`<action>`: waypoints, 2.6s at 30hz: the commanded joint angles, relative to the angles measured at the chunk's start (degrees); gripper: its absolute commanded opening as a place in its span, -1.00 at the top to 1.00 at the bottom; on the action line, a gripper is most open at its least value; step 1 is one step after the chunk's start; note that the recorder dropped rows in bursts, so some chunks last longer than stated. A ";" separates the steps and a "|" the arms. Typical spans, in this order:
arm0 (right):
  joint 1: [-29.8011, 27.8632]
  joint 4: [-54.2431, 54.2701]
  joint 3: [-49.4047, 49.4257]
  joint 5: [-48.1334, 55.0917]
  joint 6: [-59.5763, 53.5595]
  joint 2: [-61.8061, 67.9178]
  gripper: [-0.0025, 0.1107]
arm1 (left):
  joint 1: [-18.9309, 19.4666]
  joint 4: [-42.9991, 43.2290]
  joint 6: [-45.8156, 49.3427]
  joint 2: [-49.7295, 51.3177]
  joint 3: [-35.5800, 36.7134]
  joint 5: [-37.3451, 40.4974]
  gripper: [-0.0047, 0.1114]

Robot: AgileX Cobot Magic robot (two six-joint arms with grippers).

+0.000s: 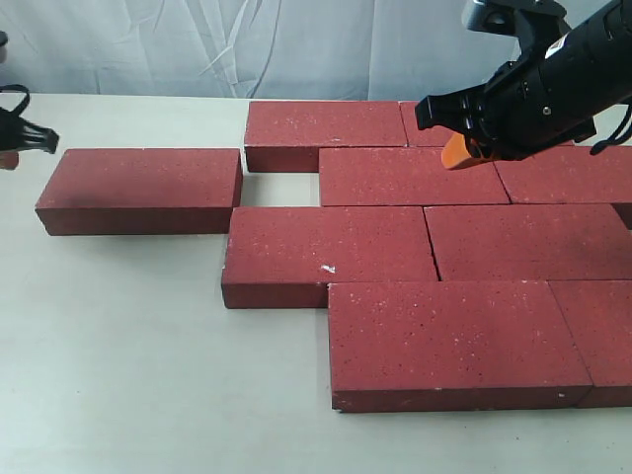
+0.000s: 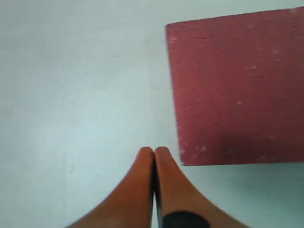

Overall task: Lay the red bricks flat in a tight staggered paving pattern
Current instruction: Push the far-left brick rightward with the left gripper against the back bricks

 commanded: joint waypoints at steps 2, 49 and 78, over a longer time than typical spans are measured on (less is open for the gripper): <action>-0.21 -0.47 0.07 -0.60 -0.40 -0.39 0.97 | 5.08 -2.79 -0.61 3.09 -0.32 -1.07 0.92; -0.21 -0.45 0.07 -1.15 -0.40 -0.28 0.97 | -3.20 -13.71 7.57 14.84 -0.32 -12.51 0.92; -0.21 -0.45 0.07 -1.15 -0.40 -0.28 0.97 | -13.26 -15.12 7.71 15.49 -0.32 -14.53 0.92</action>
